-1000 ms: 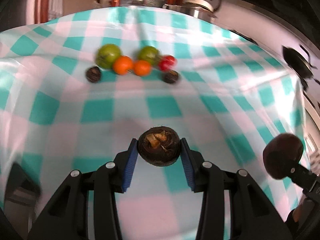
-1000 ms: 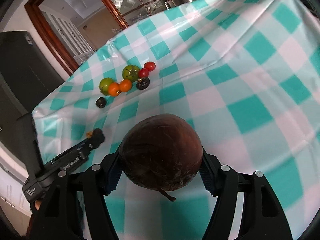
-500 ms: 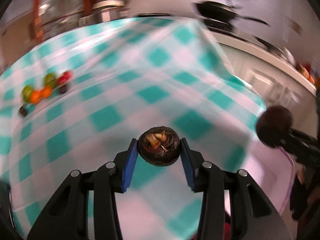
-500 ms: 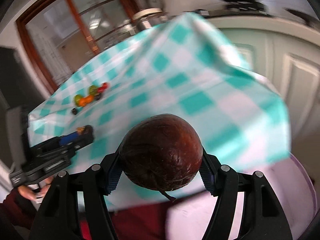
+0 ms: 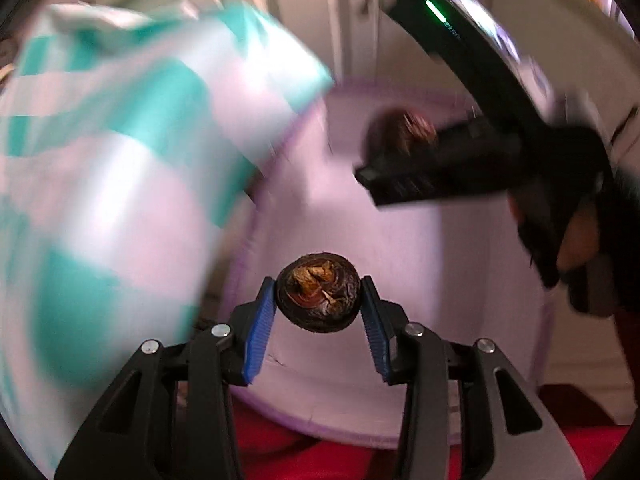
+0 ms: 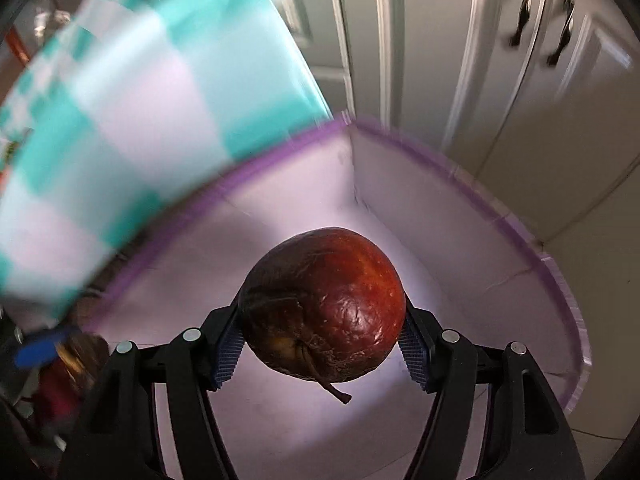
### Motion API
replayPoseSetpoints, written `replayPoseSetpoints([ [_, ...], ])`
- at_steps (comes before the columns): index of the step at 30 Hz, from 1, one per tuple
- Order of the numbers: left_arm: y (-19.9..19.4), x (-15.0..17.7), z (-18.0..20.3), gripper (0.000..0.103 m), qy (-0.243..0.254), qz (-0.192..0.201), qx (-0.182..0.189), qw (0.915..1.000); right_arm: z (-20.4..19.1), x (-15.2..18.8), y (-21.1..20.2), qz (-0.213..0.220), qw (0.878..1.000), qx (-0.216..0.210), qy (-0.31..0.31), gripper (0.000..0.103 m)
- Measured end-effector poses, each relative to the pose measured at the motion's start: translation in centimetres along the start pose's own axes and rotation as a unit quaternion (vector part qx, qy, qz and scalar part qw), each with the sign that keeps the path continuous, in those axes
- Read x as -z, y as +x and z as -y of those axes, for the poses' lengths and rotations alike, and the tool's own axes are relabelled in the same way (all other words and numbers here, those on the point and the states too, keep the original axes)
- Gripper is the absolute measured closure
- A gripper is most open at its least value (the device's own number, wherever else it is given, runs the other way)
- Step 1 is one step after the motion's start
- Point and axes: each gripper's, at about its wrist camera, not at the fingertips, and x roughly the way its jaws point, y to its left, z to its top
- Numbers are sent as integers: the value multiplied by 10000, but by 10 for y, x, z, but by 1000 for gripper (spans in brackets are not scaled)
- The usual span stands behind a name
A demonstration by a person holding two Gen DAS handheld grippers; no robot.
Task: Organize fruits
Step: 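Carry the dark fruit and the apple in both grippers to the purple-rimmed bin, then open the left gripper over the bin while the right gripper releases the apple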
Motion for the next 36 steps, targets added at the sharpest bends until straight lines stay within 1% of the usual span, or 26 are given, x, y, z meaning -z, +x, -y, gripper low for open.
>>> replayPoseSetpoints([
  [1, 16, -1, 2, 60, 48, -216, -6, 9998, 2, -1, 13, -123, 9999, 12, 74, 38],
  [3, 38, -2, 6, 60, 151, -506, -59, 9986, 2, -5, 37, -336, 9994, 72, 95, 38],
  [5, 63, -2, 6, 60, 246, -865, -156, 9958, 1, -10, 57, -459, 9987, 185, 102, 38],
  [8, 87, 0, 12, 60, 379, -1235, -315, 9911, -2, -14, 75, -524, 9982, 265, 99, 38],
  [11, 104, 3, 20, 60, 590, -1490, -430, 9861, -6, -15, 85, -499, 9981, 363, 0, 38],
  [14, 114, 3, 27, 59, 700, -1611, -481, 9833, -9, -10, 90, -479, 9980, 391, -91, 37],
  [15, 114, 2, 28, 59, 710, -1580, -507, 9836, -12, -6, 88, -445, 9982, 386, -84, 37],
  [17, 114, 1, 30, 54, 692, -1549, -513, 9842, -8, -2, 86, -410, 9985, 353, -63, 37],
  [18, 115, 1, 30, 54, 681, -1565, -512, 9840, -12, 8, 80, -409, 9986, 330, -23, 37],
  [20, 114, 0, 31, 44, 662, -1522, -452, 9851, -6, 8, 82, -441, 9986, 265, 76, 36],
  [21, 113, -1, 31, 43, 668, -1476, -406, 9860, -2, 10, 81, -491, 9984, 211, 176, 36],
  [24, 102, -3, 34, 35, 766, -1177, -372, 9894, 11, 13, 66, -431, 9972, -86, 600, 36],
  [26, 83, -4, 39, 35, 892, -739, -304, 9928, 19, 18, 46, -307, 9956, -189, 869, 34],
  [27, 71, -4, 42, 35, 951, -483, -265, 9939, 22, 20, 37, -258, 9948, -208, 964, 30],
  [28, 56, -4, 44, 34, 1014, -155, -234, 9944, 26, 23, 24, -204, 9938, -223, 1074, 30],
  [29, 34, 1, 45, 33, 1066, 277, -230, 9936, 29, 25, 14, -167, 9929, -227, 1153, 29],
  [30, 14, 5, 45, 30, 1070, 676, -269, 9916, 33, 29, -5, -87, 9917, -238, 1258, 29],
  [31, -3, 5, 41, 25, 1033, 1031, -316, 9888, 35, 30, -17, -13, 9913, -245, 1293, 29],
  [32, -25, 2, 38, 21, 896, 1510, -398, 9837, 34, 30, -34, 118, 9909, -253, 1319, 29],
  [34, -58, 12, 19, 16, 589, 2098, -552, 9744, 27, 33, -79, 598, 9900, -269, 1252, 29],
  [35, -78, 20, 18, 15, 328, 2440, -659, 9670, 17, 34, -103, 891, 9894, -310, 1109, 28],
  [36, -94, 23, 5, 15, 107, 2658, -744, 9611, 13, 28, -119, 1145, 9882, -356, 949, 28],
])
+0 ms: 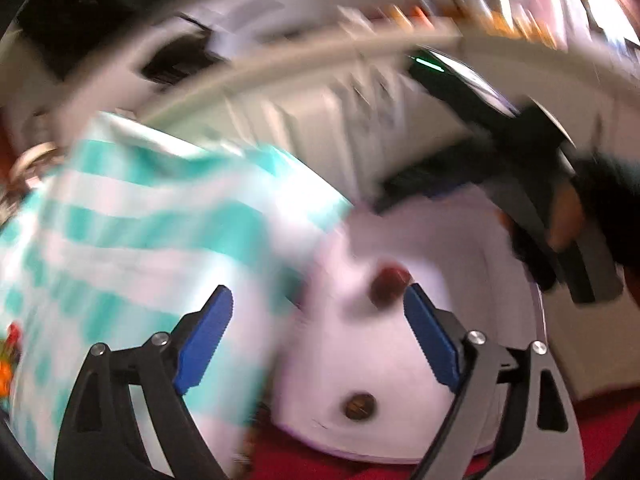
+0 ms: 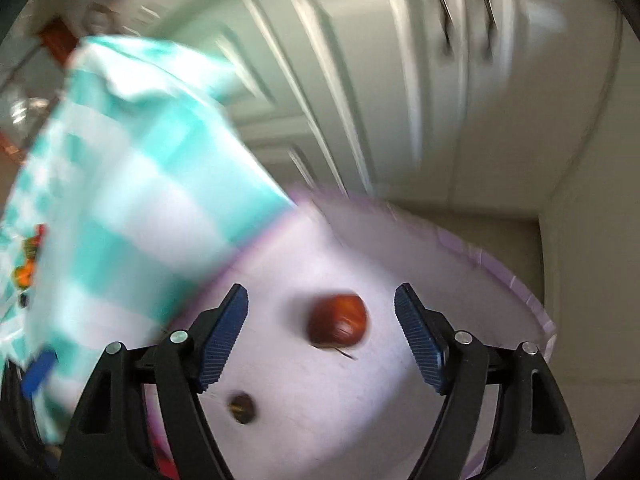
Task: Organize fruits
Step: 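Open the left gripper over the bin while the right gripper releases the apple, then move both open grippers back over the fruits on the cloth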
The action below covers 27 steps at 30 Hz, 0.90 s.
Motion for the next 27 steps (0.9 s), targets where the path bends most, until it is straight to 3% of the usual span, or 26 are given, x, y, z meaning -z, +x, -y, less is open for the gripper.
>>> replayPoseSetpoints([
  [2, -54, -1, -46, 6, -564, 453, -344, 9968, -30, -25, -25, 542, 9978, -171, -352, 21],
  [3, -73, -1, -70, 3, -899, 663, -594, 9920, -54, -29, -44, 899, 9939, -313, -552, 15],
  [4, -88, 0, -86, 2, -1127, 777, -811, 9873, -78, -32, -61, 1190, 9890, -478, -739, 14],
  [6, -115, 9, -149, 2, -1749, 883, -1384, 9708, -124, -37, -82, 1679, 9761, -766, -1149, 14],
  [8, -133, 27, -200, 2, -2281, 842, -1855, 9521, -162, -56, -78, 1764, 9693, -979, -1407, 13],
  [9, -139, 39, -228, 2, -2622, 800, -2148, 9374, -181, -56, -73, 1685, 9685, -1111, -1459, 13],
  [10, -138, 45, -256, 2, -2824, 760, -2306, 9281, -202, -48, -68, 1558, 9685, -1261, -1480, 13],
  [13, -152, 83, -337, 2, -3644, 470, -2979, 8810, -254, -52, -32, 1048, 9659, -1783, -1559, 13],
  [14, -152, 99, -366, 2, -3954, 352, -3193, 8605, -280, -50, -20, 957, 9629, -1847, -1721, 13],
  [16, -152, 122, -409, 2, -4365, 201, -3404, 8326, -321, -49, 0, 827, 9576, -1884, -2017, 13],
  [17, -158, 137, -434, 2, -4663, 106, -3555, 8100, -342, -43, 7, 781, 9546, -1919, -2139, 13],
  [19, -164, 157, -464, 2, -5070, 81, -3726, 7772, -383, -35, 34, 683, 9475, -2024, -2378, 13],
  [21, -167, 171, -486, 2, -5358, 101, -3849, 7514, -426, -35, 61, 449, 9415, -2046, -2639, 13],
  [23, -168, 185, -511, 2, -5603, 108, -3924, 7293, -463, -32, 87, 231, 9348, -2039, -2898, 13],
  [27, -168, 208, -527, 2, -5877, 194, -3915, 7078, -524, -29, 131, -86, 9210, -1938, -3379, 14],
])
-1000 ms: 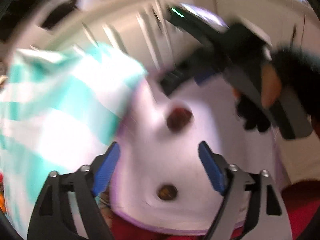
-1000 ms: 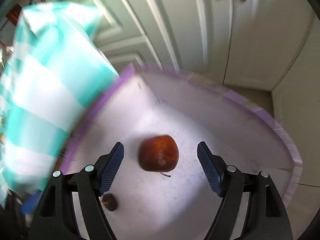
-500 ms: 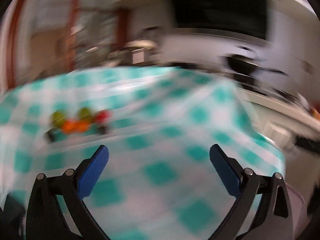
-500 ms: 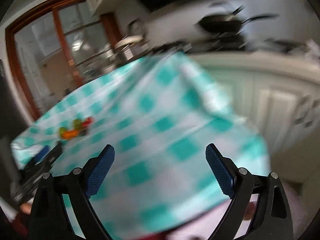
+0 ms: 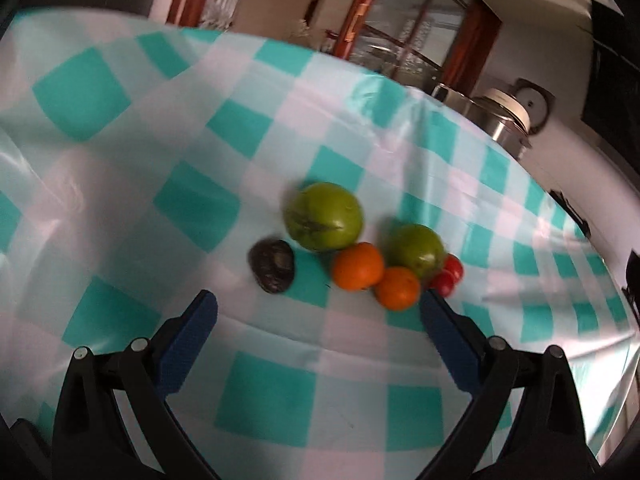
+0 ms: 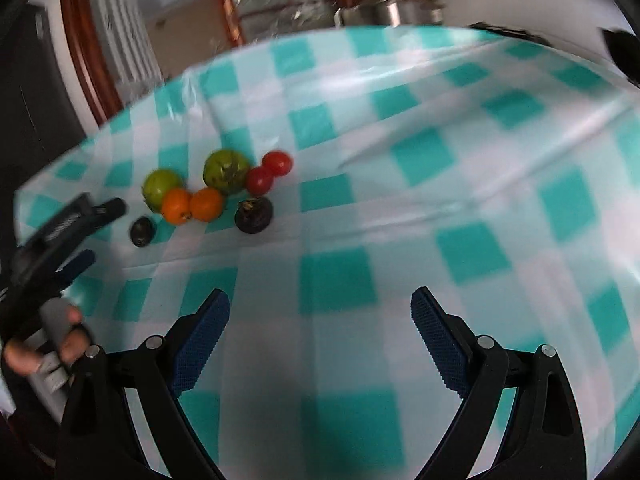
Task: Organize fruits
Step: 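Move both open grippers back over the fruits on the cloth, then grasp a dark brown round fruit with the right gripper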
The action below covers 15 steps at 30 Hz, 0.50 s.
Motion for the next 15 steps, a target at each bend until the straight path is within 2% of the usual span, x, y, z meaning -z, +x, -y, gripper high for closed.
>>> replayPoseSetpoints([
  [4, 4, 0, -23, 2, -244, -35, -87, 9997, -27, -23, 48, -188, 9991, -95, -373, 15],
  [6, 7, 0, -31, 2, -361, -22, -122, 9993, -41, -31, 71, -344, 9979, -86, -538, 22],
  [8, 9, -1, -37, 2, -487, -20, -110, 9988, -51, -39, 88, -492, 9965, -46, -673, 26],
  [10, 8, 2, -36, 2, -478, -1, -114, 9988, -60, -45, 99, -523, 9952, 18, -832, 27],
  [12, 8, 4, -34, 2, -427, 1, -144, 9990, -69, -49, 109, -582, 9929, 84, -1033, 35],
  [15, 8, 7, -29, 2, -305, -19, -147, 9994, -76, -54, 123, -677, 9901, 148, -1222, 40],
])
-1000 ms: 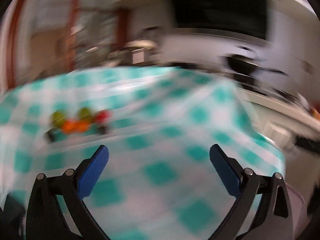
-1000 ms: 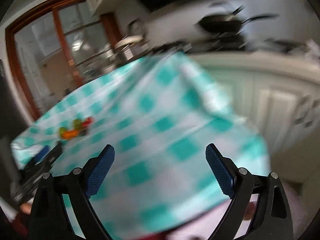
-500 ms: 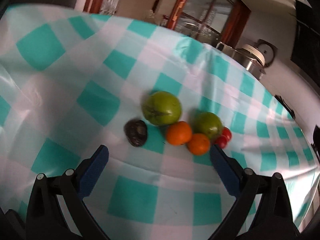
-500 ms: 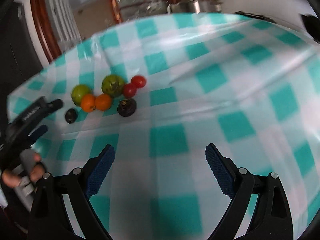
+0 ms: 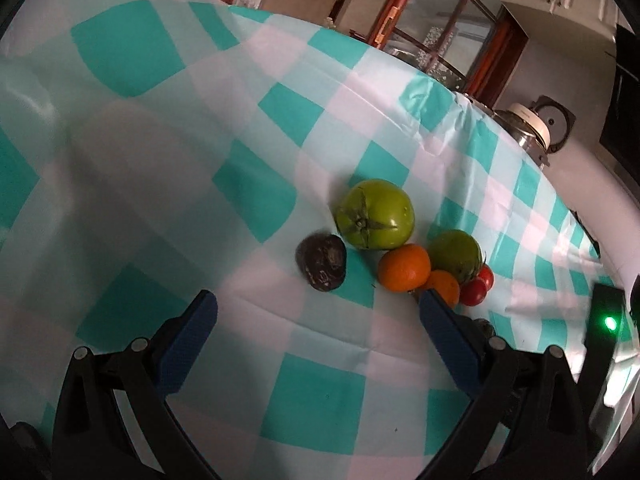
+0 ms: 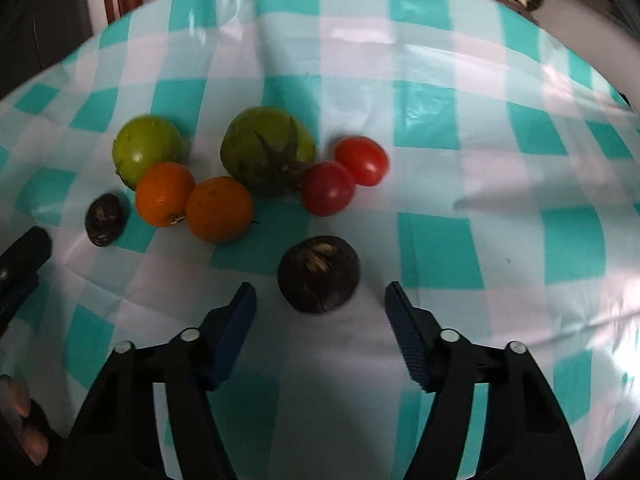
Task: Organize fruits
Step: 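Grasp a dark brown round fruit with the right gripper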
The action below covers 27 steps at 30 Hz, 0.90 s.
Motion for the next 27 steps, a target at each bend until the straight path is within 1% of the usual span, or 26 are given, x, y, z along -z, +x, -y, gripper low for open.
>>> replayPoseSetpoints([
  [3, 0, 2, 5, 3, 121, -4, 23, 9999, 3, -6, 5, 18, 10000, -47, 8, 46],
  [4, 0, 3, 7, 6, 175, -4, 28, 9998, 5, -6, 5, 29, 10000, -39, 33, 47],
  [6, 2, 5, 16, 9, 377, -53, 69, 9993, 10, -7, 5, 52, 9999, -46, 94, 59],
  [7, 3, 6, 20, 11, 473, -69, 102, 9988, 13, -7, 4, 72, 9998, -74, 144, 61],
  [9, 3, 9, 31, 13, 696, -101, 229, 9973, 24, -7, 3, 109, 9992, -202, 327, 62],
  [11, 5, 13, 41, 19, 915, -129, 291, 9953, 37, -7, 2, 147, 9980, -227, 575, 62],
  [12, 6, 14, 44, 20, 987, -154, 318, 9945, 46, -7, 1, 184, 9967, -252, 745, 62],
  [14, 13, 15, 53, 28, 1087, -280, 430, 9927, 60, -7, 0, 263, 9943, -282, 998, 62],
  [15, 18, 15, 55, 31, 1098, -388, 396, 9924, 67, -8, 0, 293, 9925, -303, 1148, 62],
  [17, 30, 13, 54, 44, 973, -610, 394, 9926, 77, -8, 1, 293, 9902, -368, 1315, 62],
  [19, 41, 10, 54, 50, 831, -744, 367, 9931, 84, -9, 2, 285, 9892, -424, 1374, 62],
  [23, 60, 6, 65, 51, 913, -880, 235, 9917, 92, -10, 4, 292, 9886, -489, 1391, 61],
  [25, 69, 5, 71, 51, 950, -955, 108, 9908, 98, -12, 5, 301, 9880, -539, 1416, 61],
  [27, 74, 2, 75, 52, 975, -943, -16, 9907, 100, -12, 7, 309, 9875, -573, 1438, 61],
])
